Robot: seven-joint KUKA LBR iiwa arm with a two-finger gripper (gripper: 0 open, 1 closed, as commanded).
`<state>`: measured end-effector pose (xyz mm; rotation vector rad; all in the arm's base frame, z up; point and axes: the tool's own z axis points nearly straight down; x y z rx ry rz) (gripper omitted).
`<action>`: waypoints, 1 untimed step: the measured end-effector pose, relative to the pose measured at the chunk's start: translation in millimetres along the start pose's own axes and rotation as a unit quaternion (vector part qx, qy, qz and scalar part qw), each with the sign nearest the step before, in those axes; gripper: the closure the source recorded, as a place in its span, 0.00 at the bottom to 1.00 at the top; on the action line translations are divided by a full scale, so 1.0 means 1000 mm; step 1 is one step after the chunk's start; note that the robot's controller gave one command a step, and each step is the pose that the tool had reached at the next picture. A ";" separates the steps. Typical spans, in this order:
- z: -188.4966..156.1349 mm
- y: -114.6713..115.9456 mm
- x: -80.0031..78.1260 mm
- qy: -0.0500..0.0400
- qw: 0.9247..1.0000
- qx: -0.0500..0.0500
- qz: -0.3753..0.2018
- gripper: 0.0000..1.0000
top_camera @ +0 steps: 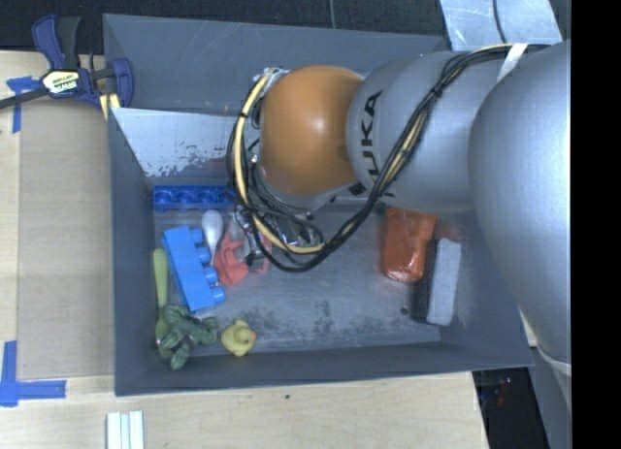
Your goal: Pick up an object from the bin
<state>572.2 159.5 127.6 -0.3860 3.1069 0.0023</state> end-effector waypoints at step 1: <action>-0.043 -0.014 0.003 -0.004 1.000 0.000 0.008 1.00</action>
Offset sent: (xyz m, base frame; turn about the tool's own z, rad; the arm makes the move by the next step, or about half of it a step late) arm 0.0006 0.0024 -0.0090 -0.1545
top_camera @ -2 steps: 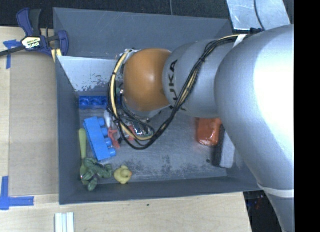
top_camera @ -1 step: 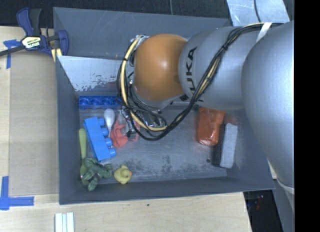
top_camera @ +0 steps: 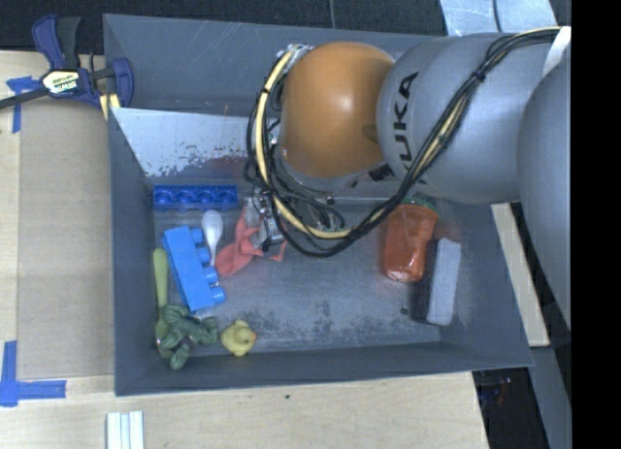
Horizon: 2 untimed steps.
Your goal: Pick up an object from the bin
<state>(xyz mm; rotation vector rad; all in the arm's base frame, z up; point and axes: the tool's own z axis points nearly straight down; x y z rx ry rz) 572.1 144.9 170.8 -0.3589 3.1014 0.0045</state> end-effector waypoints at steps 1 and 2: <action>0.035 0.010 -0.004 -0.003 0.997 0.000 -0.071 1.00; 0.096 0.026 0.005 -0.007 0.995 0.001 -0.100 1.00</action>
Offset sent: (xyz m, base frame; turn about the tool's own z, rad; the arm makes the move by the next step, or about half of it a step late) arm -0.0131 0.0268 -0.1008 -0.2050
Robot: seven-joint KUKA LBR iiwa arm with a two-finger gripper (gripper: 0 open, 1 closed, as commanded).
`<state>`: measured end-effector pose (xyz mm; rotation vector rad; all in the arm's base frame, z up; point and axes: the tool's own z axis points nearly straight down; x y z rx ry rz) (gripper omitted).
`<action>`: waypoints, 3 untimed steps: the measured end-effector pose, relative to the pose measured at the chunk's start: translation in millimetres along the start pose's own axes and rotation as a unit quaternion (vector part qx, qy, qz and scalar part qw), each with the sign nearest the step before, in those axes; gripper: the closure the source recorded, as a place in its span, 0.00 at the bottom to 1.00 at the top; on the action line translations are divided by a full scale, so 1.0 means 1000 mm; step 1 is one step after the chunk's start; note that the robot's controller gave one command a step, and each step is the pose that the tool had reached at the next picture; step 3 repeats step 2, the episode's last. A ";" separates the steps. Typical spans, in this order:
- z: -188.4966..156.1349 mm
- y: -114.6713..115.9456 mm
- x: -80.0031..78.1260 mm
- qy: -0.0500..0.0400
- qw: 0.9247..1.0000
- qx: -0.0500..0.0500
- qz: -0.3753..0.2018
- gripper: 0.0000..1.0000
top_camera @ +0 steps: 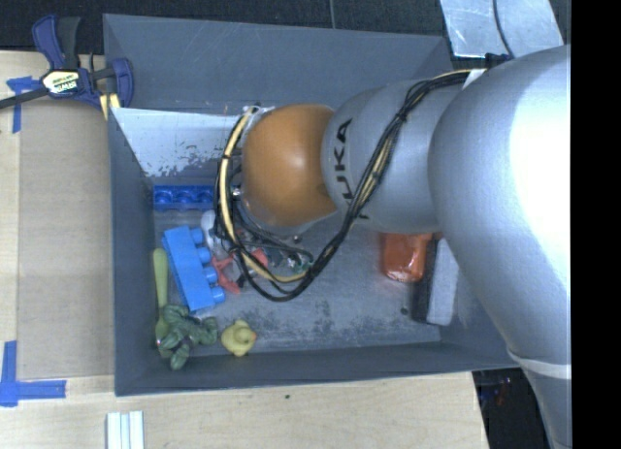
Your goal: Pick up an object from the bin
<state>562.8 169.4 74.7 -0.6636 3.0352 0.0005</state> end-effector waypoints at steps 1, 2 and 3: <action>0.013 0.001 -0.003 -0.001 1.000 0.001 -0.005 1.00; -0.003 0.012 -0.020 -0.003 0.999 0.003 -0.039 1.00; -0.003 0.012 -0.020 -0.003 0.999 0.003 -0.039 1.00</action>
Offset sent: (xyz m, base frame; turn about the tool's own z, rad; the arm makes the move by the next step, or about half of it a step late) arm 0.0292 0.0616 -0.0047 -0.1067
